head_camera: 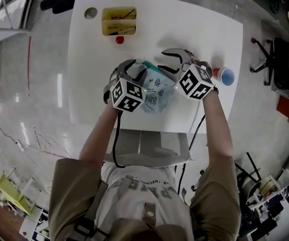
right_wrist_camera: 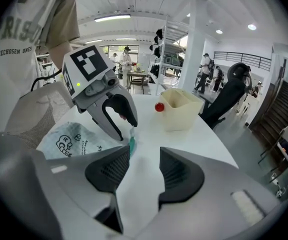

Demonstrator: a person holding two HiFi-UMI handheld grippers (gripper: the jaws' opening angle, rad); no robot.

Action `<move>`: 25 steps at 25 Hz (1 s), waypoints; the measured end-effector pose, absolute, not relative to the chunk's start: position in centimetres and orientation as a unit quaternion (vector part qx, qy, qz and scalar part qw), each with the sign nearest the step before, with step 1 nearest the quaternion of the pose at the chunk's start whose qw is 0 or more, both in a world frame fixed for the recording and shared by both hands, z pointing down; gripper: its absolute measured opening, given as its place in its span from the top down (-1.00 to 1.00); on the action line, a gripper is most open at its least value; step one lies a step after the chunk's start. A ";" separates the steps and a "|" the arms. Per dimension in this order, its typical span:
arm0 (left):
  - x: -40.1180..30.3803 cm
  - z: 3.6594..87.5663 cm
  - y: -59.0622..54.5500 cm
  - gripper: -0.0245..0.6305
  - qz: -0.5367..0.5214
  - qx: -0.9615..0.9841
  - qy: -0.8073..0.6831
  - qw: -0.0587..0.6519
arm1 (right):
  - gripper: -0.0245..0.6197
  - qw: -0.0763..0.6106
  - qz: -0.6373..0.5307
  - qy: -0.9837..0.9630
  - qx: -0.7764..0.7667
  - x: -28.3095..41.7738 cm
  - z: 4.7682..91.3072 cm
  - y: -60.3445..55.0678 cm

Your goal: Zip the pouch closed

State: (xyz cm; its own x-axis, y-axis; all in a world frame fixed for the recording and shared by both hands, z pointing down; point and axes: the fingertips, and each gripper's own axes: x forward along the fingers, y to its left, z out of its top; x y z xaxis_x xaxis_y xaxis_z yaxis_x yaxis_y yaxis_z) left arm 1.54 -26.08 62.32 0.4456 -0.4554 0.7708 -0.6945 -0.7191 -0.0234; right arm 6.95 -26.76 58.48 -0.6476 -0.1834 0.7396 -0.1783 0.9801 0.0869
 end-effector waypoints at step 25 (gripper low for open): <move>2.0 63.8 -26.0 0.42 0.421 0.840 -0.303 0.159 | 0.58 0.474 -0.093 -0.873 -0.075 3.8 63.4 -26.9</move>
